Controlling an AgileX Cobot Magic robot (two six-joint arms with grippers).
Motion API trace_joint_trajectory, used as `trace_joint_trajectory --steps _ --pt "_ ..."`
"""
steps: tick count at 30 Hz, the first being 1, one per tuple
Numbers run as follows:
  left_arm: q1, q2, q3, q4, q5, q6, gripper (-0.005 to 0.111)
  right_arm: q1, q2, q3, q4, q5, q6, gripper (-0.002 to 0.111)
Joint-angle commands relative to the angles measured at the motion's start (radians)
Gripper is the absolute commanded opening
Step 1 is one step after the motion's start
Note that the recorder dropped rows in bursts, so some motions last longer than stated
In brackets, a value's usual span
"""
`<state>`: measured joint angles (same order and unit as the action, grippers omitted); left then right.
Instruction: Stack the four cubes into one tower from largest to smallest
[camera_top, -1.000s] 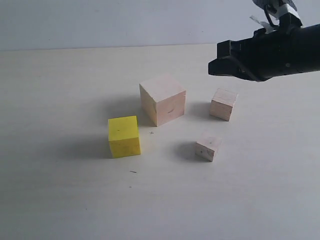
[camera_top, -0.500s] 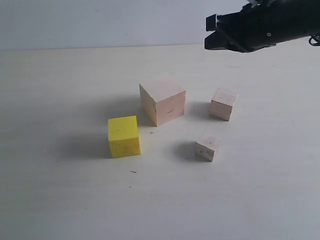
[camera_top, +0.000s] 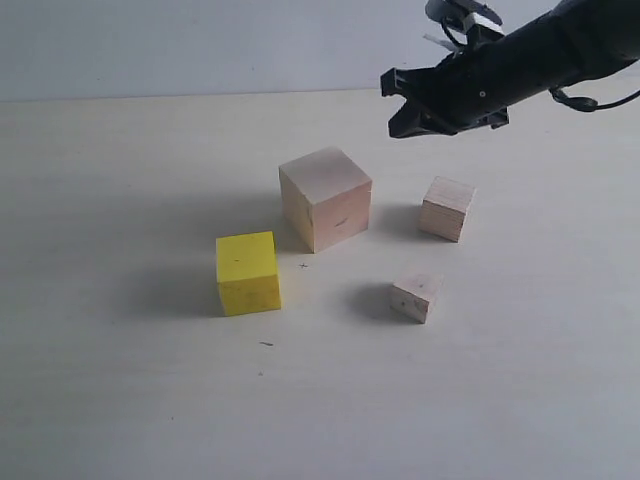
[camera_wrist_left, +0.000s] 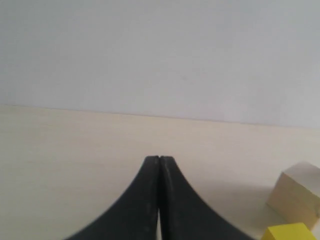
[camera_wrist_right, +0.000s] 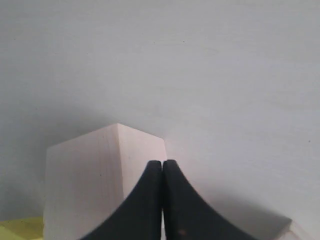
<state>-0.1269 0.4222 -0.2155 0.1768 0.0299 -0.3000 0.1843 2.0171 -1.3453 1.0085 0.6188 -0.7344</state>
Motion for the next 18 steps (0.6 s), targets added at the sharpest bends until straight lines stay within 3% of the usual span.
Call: trace_joint_trajectory --steps 1,8,15,18 --pt "-0.098 0.156 -0.100 -0.004 0.039 0.067 0.000 0.003 0.039 -0.011 -0.001 0.010 0.003 0.000" --pt "-0.152 0.354 -0.228 -0.007 0.080 0.065 0.000 0.003 0.081 -0.011 0.008 0.019 0.003 0.000" --pt "-0.152 0.380 -0.242 -0.007 0.026 0.031 0.000 0.075 0.090 -0.051 -0.014 0.059 -0.001 0.000" --pt "-0.152 0.380 -0.242 -0.007 0.024 0.031 0.000 0.107 0.091 -0.059 -0.135 0.036 0.116 0.000"
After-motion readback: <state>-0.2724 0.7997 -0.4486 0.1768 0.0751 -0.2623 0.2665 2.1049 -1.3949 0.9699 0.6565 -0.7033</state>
